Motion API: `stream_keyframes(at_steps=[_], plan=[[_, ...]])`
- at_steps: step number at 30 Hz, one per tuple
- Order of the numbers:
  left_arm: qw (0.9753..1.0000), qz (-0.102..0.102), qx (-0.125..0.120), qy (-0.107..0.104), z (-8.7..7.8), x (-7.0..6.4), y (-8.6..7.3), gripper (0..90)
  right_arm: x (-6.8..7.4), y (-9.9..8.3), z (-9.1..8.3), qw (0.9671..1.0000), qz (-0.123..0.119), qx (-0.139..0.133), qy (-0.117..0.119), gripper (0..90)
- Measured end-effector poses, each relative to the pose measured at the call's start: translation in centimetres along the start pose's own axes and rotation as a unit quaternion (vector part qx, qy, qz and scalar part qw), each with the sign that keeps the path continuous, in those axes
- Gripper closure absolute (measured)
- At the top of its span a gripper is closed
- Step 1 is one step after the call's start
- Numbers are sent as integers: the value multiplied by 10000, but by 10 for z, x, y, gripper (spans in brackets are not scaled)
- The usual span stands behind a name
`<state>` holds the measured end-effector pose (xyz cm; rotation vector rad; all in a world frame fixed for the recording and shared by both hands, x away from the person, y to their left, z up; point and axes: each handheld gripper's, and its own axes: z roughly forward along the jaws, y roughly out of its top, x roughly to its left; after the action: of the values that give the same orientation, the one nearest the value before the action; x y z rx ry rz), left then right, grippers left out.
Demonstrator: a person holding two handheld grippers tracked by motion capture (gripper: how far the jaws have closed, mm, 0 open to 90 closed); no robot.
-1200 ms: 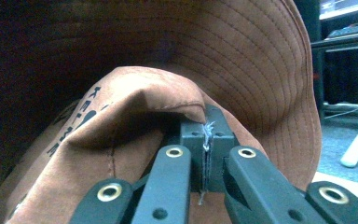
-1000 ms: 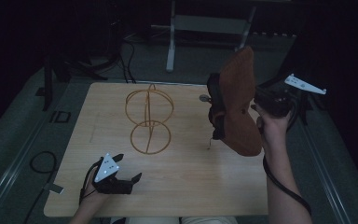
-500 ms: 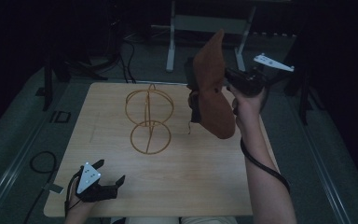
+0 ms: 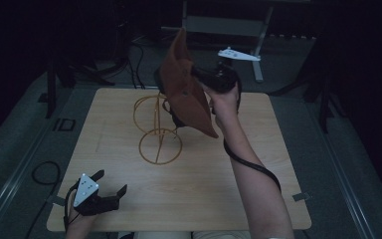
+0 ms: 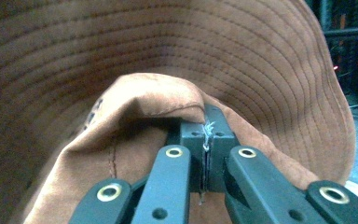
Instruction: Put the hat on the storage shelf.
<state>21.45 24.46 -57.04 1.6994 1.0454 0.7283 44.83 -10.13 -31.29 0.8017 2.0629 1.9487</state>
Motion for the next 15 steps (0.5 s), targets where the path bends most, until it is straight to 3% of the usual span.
stream_keyframes(at_steps=[5, 6, 8, 15], plan=[[10000, -47, -16, 16, -2, 1, -1, 62, 15, -8, 32, 9986, -110, 466, 244, 886], [10000, -47, -16, 16, -2, 1, -1, 62, 15, -8, 32, 9986, -110, 466, 244, 886], [9999, -98, -23, 29, -3, 2, -2, 62, 25, -16, 47, 9963, -238, 769, 308, 886], [9998, -186, -13, 25, -3, 5, -3, 62, 37, -34, 72, 9895, -484, 1330, 298, 882]])
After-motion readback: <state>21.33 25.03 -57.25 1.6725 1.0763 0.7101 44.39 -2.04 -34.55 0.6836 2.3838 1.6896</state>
